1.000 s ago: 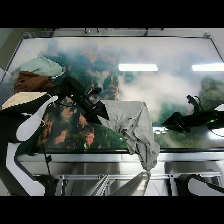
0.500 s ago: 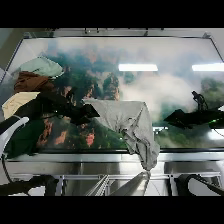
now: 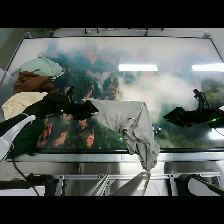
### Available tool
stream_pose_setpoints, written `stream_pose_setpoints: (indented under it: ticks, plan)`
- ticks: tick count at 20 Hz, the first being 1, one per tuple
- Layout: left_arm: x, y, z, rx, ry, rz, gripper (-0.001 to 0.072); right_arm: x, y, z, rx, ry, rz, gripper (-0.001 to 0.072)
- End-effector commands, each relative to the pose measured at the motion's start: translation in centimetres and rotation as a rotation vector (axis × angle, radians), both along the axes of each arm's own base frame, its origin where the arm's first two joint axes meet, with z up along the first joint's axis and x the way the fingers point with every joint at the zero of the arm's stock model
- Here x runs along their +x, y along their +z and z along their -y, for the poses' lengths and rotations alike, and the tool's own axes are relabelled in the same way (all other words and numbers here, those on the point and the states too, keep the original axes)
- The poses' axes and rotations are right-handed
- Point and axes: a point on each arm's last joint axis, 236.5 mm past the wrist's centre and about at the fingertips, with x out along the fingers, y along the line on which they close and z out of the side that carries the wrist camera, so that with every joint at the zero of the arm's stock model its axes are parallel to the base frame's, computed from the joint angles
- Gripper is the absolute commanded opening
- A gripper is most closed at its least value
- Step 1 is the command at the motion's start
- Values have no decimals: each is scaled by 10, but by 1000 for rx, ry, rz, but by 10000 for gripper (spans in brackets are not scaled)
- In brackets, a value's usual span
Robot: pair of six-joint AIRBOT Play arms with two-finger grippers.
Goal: Fold the shirts.
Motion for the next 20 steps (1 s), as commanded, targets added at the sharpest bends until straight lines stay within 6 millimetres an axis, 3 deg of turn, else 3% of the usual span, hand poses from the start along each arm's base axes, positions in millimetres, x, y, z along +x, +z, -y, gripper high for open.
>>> stream_pose_setpoints:
  ticks: [1,3,4,6,7,11,16,20]
  plan:
    - [-14,-9,32,-32,-142,-76,476,1,1,-1,7,-5,3,389]
    - [-19,-8,47,-40,-193,-82,475,0,2,-2,12,0,0,389]
    - [-16,-6,51,-39,-199,-68,422,0,2,-2,12,0,0,389]
    - [-6,-1,51,-40,-188,-39,99,-5,3,-5,22,16,-13,389]
    - [-1,1,49,-43,-186,-27,21,-9,2,-6,22,31,-24,389]
    - [0,7,32,-70,-186,-56,21,-49,-16,-2,-11,49,-213,391]
    - [2,11,15,-91,-175,-74,21,-105,-56,-49,27,83,-357,391]
    - [3,11,12,-92,-169,-76,21,-122,-82,-63,-53,88,-439,377]
